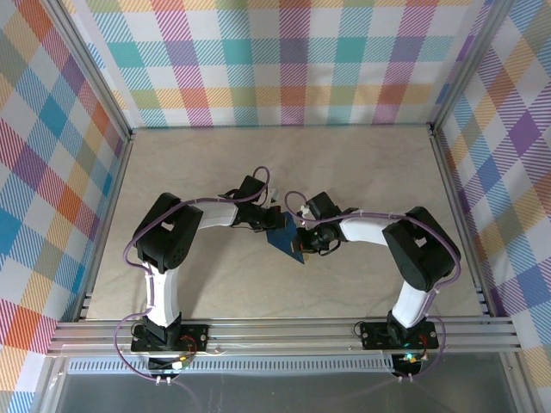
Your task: Fold a paper plane with a square sheet of paper (fold left side to right side)
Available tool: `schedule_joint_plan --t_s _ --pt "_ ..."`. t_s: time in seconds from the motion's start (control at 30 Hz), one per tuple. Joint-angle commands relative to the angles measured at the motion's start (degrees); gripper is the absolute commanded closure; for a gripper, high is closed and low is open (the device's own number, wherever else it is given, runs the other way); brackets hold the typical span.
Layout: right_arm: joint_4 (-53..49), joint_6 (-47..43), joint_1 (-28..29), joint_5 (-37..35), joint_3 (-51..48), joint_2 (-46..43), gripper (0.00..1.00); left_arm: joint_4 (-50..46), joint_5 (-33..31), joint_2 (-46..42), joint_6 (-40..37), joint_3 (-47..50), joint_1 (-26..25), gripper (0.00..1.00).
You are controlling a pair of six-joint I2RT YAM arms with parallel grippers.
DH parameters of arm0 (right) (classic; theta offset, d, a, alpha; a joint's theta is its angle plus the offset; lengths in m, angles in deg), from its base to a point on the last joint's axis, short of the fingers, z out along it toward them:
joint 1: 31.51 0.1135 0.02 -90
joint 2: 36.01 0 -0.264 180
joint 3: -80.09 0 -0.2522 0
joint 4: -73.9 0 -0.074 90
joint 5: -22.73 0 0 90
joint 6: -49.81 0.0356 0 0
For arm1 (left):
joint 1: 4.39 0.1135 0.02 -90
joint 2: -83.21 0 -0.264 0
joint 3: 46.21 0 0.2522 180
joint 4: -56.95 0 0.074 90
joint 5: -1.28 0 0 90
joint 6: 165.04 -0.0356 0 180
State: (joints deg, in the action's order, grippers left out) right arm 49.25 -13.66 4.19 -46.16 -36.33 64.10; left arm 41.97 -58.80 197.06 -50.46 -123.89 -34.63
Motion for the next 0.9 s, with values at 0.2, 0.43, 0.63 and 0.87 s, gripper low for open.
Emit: schedule_joint_plan --t_s 0.2,0.43,0.63,0.87 --pt "-11.31 -0.73 0.6 -2.04 -4.29 -2.06 1.0 -5.07 -6.18 2.88 -1.38 0.82 0.96 1.0" --pt "-12.69 -0.76 1.46 -2.5 -5.06 -2.44 1.0 -5.2 -6.18 2.97 -1.4 0.71 1.15 1.0" --pt "-14.68 -0.65 1.47 -3.17 -4.09 -6.34 1.0 -5.2 -6.01 2.88 -1.46 0.69 1.24 1.0" --pt "-12.39 -0.14 1.23 -2.22 0.44 -10.14 1.0 -4.76 -5.91 2.84 -1.29 0.73 1.22 1.0"
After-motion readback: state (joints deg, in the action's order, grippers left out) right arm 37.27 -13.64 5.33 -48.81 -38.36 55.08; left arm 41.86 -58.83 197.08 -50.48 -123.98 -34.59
